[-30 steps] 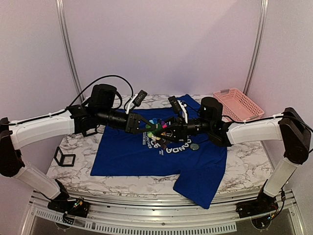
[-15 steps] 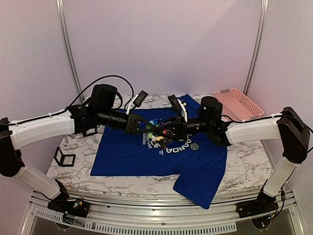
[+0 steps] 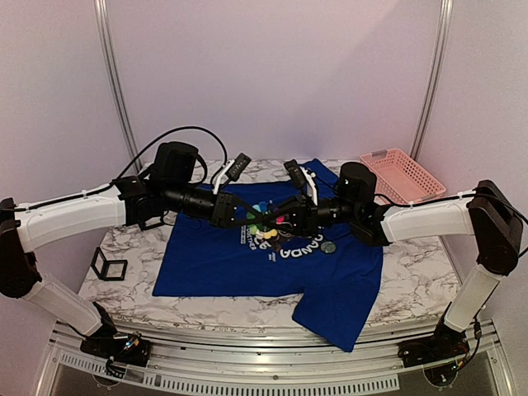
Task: Pin the brooch onto the clothing
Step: Pass from the left arm to the right
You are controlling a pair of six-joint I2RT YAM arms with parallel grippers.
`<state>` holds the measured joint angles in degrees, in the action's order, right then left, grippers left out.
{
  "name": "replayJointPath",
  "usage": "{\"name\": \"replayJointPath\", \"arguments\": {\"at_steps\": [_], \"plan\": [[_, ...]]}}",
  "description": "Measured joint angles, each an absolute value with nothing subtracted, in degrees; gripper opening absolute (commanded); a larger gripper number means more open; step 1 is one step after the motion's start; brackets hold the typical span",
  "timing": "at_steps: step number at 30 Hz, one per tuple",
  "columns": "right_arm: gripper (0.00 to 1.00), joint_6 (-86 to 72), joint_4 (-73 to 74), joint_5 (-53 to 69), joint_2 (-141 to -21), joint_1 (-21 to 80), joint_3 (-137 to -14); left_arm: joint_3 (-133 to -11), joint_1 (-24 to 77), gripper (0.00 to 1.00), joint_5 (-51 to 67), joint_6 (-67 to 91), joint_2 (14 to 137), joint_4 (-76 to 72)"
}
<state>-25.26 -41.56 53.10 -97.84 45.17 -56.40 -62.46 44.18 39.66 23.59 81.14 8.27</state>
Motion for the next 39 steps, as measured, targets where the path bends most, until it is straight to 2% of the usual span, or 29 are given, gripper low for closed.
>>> {"name": "replayJointPath", "arguments": {"at_steps": [13, 14, 16, 17, 24, 30, 35, 39], "plan": [[0.11, -25.5, -41.5, 54.4, -98.2, 44.9, -56.6, -62.7, 44.4, 0.0, 39.6, 22.0, 81.2, 8.8], [0.14, -25.6, -41.7, 54.7, -98.3, 44.9, -56.6, -62.7, 44.4, 0.0, 39.6, 22.0, 81.3, 8.8], [0.36, -25.8, -41.7, 55.1, -98.4, 44.9, -56.6, -62.7, 44.5, 0.0, 39.6, 21.9, 81.4, 8.9], [0.41, -25.7, -41.6, 55.1, -98.4, 44.9, -56.6, -62.7, 44.5, 0.0, 39.6, 21.8, 81.4, 8.9], [0.45, -23.5, -39.8, 54.6, -98.0, 45.0, -55.8, -63.7, 44.5, 0.0, 39.4, 22.0, 81.4, 8.9], [0.44, -21.0, -36.2, 54.5, -94.0, 44.9, -53.8, -63.8, 44.5, 0.0, 39.2, 22.0, 81.4, 9.3], [0.25, -19.5, -34.3, 53.7, -92.2, 44.5, -53.8, -64.0, 44.6, 0.0, 39.8, 21.8, 81.4, 9.5], [0.17, -19.2, -33.8, 53.2, -92.1, 44.0, -53.8, -64.0, 44.6, 0.0, 39.9, 21.6, 81.4, 10.1]]}}
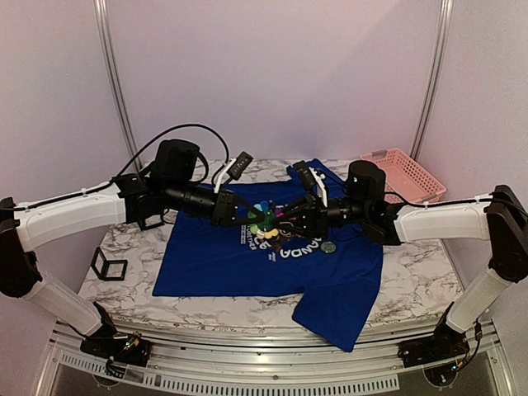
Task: Pin the brooch onto the clothing
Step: Pass from the left arm to the right, then open the brooch.
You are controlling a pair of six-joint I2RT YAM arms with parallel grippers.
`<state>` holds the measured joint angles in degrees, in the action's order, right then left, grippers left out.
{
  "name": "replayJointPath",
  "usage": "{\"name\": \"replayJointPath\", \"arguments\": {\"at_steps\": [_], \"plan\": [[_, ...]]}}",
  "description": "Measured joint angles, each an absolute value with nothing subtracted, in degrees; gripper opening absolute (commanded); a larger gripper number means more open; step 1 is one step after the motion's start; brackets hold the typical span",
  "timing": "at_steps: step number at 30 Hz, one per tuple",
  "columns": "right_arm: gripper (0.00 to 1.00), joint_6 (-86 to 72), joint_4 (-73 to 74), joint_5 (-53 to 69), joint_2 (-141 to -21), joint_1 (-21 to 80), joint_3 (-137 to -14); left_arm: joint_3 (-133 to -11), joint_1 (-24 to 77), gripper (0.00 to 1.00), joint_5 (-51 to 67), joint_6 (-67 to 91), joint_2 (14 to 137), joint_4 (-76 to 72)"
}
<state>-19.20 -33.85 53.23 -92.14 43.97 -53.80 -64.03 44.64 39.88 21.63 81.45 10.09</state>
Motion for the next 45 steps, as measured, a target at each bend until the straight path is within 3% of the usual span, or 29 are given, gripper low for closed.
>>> {"name": "replayJointPath", "arguments": {"at_steps": [7, 10, 12, 13, 15, 19, 30, 36, 45], "plan": [[0.0, -20.8, -34.7, 54.0, -92.7, 43.7, -53.8, -64.0, 44.9, 0.0, 40.1, 21.2, 81.4, 10.3], [0.0, -22.7, -36.1, 55.2, -93.5, 43.4, -53.8, -64.0, 44.9, 0.0, 40.0, 20.9, 81.5, 10.7], [0.0, -23.7, -37.1, 55.5, -94.0, 43.4, -53.8, -64.0, 44.9, 0.2, 39.9, 20.9, 81.5, 10.9], [0.0, -24.4, -37.6, 55.6, -94.1, 43.3, -53.8, -64.0, 44.9, 0.36, 39.8, 20.8, 81.5, 10.9], [0.0, -25.3, -38.7, 55.5, -94.2, 43.0, -53.6, -64.1, 44.9, 0.52, 39.5, 20.2, 81.5, 11.1], [0.0, -26.6, -40.0, 54.5, -94.2, 43.0, -53.5, -64.2, 44.5, 0.62, 38.3, 16.9, 81.2, 12.1], [0.0, -32.2, -42.3, 50.8, -94.2, 43.0, -53.5, -62.6, 45.9, 0.61, 35.5, 9.6, 78.6, 9.7], [0.0, -35.9, -43.9, 49.6, -94.3, 42.9, -53.5, -60.8, 47.8, 0.48, 32.5, 9.1, 78.7, 8.5], [0.0, -37.2, -45.2, 49.5, -94.7, 42.9, -53.5, -60.1, 48.4, 0.38, 29.7, 11.7, 78.7, 5.2]]}}
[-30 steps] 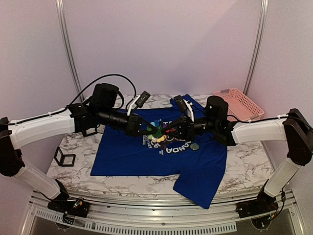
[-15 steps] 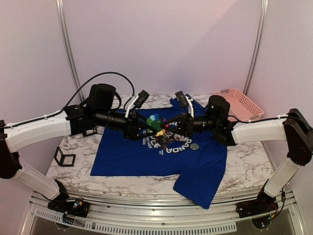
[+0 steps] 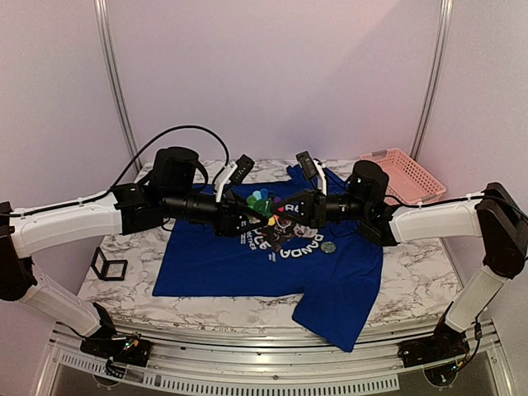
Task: Pin the brooch onto the clothing
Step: Open the brooch.
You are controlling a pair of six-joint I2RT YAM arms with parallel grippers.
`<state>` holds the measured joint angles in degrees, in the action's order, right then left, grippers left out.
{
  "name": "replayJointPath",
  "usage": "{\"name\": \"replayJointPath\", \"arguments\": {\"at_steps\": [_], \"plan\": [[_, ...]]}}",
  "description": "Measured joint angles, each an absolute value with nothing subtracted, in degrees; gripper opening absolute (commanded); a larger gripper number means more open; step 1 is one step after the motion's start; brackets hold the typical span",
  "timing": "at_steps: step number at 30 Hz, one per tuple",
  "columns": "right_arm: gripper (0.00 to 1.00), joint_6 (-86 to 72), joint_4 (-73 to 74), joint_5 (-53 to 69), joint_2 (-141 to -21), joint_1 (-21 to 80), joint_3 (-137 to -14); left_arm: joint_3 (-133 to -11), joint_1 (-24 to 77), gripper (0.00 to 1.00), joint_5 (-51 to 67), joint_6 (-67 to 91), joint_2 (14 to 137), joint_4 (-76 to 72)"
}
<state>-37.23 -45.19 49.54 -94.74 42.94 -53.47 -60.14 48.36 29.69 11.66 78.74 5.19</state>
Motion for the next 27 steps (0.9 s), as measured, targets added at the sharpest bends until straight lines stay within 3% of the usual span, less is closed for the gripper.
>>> {"name": "replayJointPath", "arguments": {"at_steps": [12, 16, 19, 27], "plan": [[0.0, -37.3, -45.9, 48.7, -95.0, 42.9, -53.5, -60.1, 48.5, 0.34, 26.9, 14.6, 78.8, 3.7], [0.0, -37.3, -45.9, 48.7, -95.0, 42.9, -53.5, -60.2, 48.8, 0.24, 25.9, 14.6, 78.8, 3.7], [0.0, -37.2, -46.0, 48.7, -95.0, 42.9, -53.5, -60.2, 48.8, 0.23, 25.3, 14.8, 78.8, 3.7], [0.0, -37.2, -46.0, 48.9, -95.0, 42.9, -53.5, -60.2, 48.8, 0.28, 25.8, 15.4, 78.8, 3.6]]}}
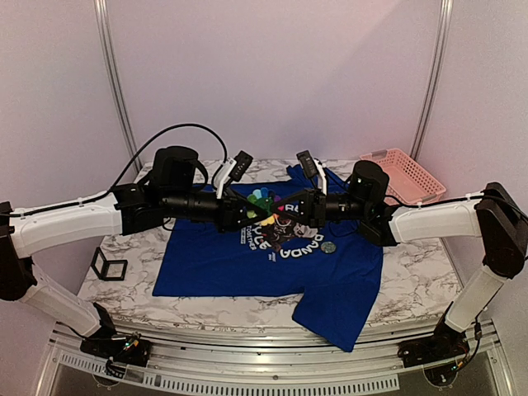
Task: Pin the brooch onto the clothing
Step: Open the brooch.
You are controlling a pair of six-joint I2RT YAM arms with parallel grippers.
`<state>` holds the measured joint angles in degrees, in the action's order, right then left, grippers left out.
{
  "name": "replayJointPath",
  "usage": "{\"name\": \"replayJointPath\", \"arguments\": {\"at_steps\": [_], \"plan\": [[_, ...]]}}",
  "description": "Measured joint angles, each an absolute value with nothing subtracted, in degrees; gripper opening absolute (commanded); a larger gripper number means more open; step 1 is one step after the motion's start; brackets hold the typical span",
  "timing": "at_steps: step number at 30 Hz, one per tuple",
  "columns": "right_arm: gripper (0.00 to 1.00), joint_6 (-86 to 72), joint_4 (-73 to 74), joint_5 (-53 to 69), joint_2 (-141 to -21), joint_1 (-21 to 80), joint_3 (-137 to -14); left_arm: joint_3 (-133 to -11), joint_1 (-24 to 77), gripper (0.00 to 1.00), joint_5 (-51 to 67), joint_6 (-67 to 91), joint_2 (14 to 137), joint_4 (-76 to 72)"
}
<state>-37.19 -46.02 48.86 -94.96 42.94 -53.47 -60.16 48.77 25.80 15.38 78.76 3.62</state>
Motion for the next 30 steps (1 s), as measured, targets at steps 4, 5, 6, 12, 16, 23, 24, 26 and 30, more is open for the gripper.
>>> {"name": "replayJointPath", "arguments": {"at_steps": [4, 5, 6, 12, 16, 23, 24, 26, 30], "plan": [[0.0, -37.2, -46.0, 49.0, -95.0, 42.9, -53.5, -60.2, 48.8, 0.28, 26.2, 15.7, 78.8, 3.6], [0.0, -37.3, -46.1, 49.0, -95.0, 42.9, -53.5, -60.3, 48.8, 0.28, 26.3, 15.7, 78.8, 3.6], [0.0, -37.2, -46.2, 49.0, -95.0, 42.9, -53.5, -60.4, 48.8, 0.29, 26.3, 15.7, 78.9, 3.6], [0.0, -37.3, -46.4, 48.9, -95.0, 42.9, -53.4, -60.7, 48.8, 0.33, 26.6, 16.0, 79.2, 3.5], [0.0, -37.2, -46.5, 48.8, -95.0, 42.9, -53.3, -61.2, 48.8, 0.26, 26.6, 16.1, 79.4, 3.5], [0.0, -36.8, -46.8, 49.2, -95.0, 42.9, -53.1, -61.3, 48.8, 0.16, 26.5, 16.1, 79.5, 3.9], [0.0, -36.6, -46.9, 49.2, -95.0, 42.9, -53.0, -61.4, 48.8, 0.15, 26.6, 16.2, 79.5, 3.9], [0.0, -36.2, -47.1, 49.2, -95.0, 42.9, -52.8, -61.4, 48.8, 0.12, 26.9, 16.3, 79.5, 3.9], [0.0, -35.9, -47.4, 49.7, -95.0, 42.9, -52.7, -61.4, 48.8, 0.05, 27.5, 16.4, 79.5, 3.8]]}}
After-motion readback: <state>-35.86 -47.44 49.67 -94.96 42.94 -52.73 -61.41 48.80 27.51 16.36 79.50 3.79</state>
